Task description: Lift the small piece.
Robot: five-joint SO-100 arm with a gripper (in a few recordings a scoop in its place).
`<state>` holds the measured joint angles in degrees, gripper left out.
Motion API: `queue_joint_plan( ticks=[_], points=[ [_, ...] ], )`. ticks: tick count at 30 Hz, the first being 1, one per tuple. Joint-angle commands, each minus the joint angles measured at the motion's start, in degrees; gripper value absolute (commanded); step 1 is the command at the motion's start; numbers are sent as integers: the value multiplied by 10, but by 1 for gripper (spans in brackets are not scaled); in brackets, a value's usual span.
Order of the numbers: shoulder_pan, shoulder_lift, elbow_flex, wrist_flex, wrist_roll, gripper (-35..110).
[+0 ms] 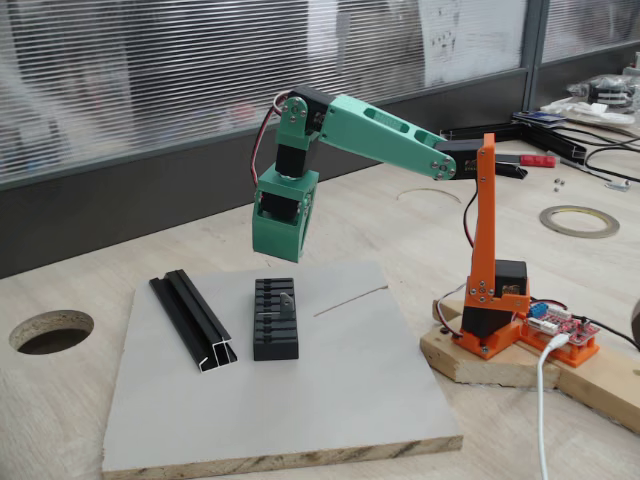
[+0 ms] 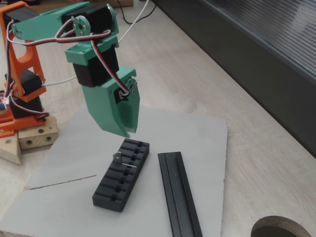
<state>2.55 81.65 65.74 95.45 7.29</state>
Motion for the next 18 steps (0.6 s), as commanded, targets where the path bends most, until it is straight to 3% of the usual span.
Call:
queue_joint_plan(
  ticks=[1,18],
  points=[
    [4,12,-4,3,1,14],
    [-6,23,86,-5,-25,14]
  ],
)
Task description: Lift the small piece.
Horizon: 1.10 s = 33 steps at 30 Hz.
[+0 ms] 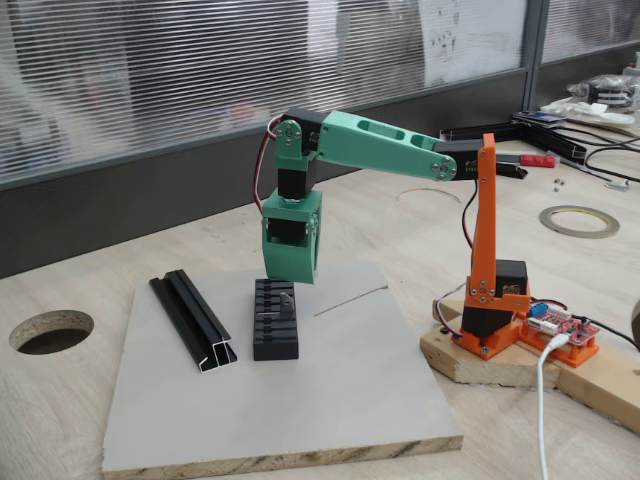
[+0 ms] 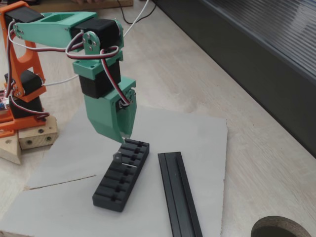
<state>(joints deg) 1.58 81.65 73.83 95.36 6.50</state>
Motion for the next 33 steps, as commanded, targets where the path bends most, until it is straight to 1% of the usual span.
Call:
queue_joint_plan(
  ticks=[1,4,7,21,23,29,33],
  points=[
    [4,22,5,-4,-34,14],
    [8,14,5,-4,-99,14],
    [12,13,5,-5,-127,14],
    [8,12,5,-7,-135,15],
    [6,12,5,-7,-135,17],
    [12,12,5,-7,-134,31],
    [13,12,5,-7,-133,36]
  ],
)
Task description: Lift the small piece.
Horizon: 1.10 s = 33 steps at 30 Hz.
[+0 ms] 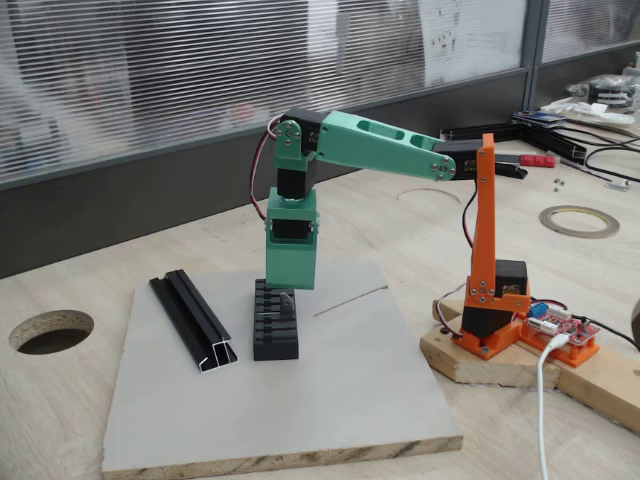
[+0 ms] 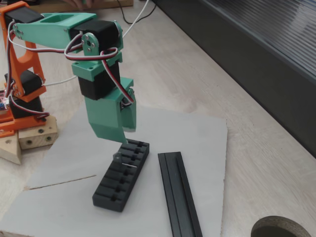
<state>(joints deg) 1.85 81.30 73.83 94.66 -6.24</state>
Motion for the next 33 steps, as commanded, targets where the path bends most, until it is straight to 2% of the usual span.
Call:
queue_joint_plan(
  ticks=[1,12,21,33],
  points=[
    [11,16,5,0,-5,37],
    [11,14,6,-1,-5,49],
    [40,-35,10,-100,-5,49],
    [39,-58,13,-94,-7,49]
  ],
)
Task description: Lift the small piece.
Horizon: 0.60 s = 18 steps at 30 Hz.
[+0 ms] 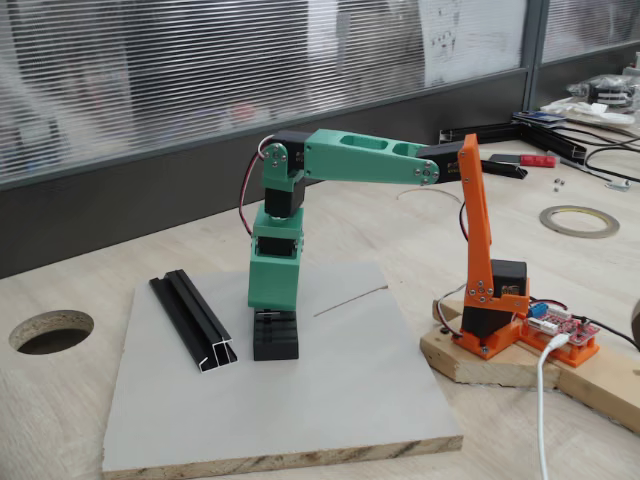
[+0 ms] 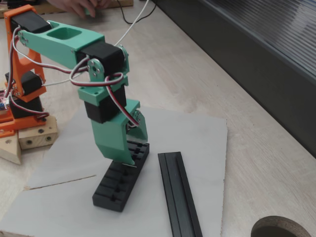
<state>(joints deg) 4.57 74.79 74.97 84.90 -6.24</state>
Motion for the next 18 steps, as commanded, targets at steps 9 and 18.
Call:
queue_joint_plan(
  ticks=[9,18],
  points=[
    [12,7,3,4,-9,49],
    [12,7,61,-4,-9,49]
  ],
)
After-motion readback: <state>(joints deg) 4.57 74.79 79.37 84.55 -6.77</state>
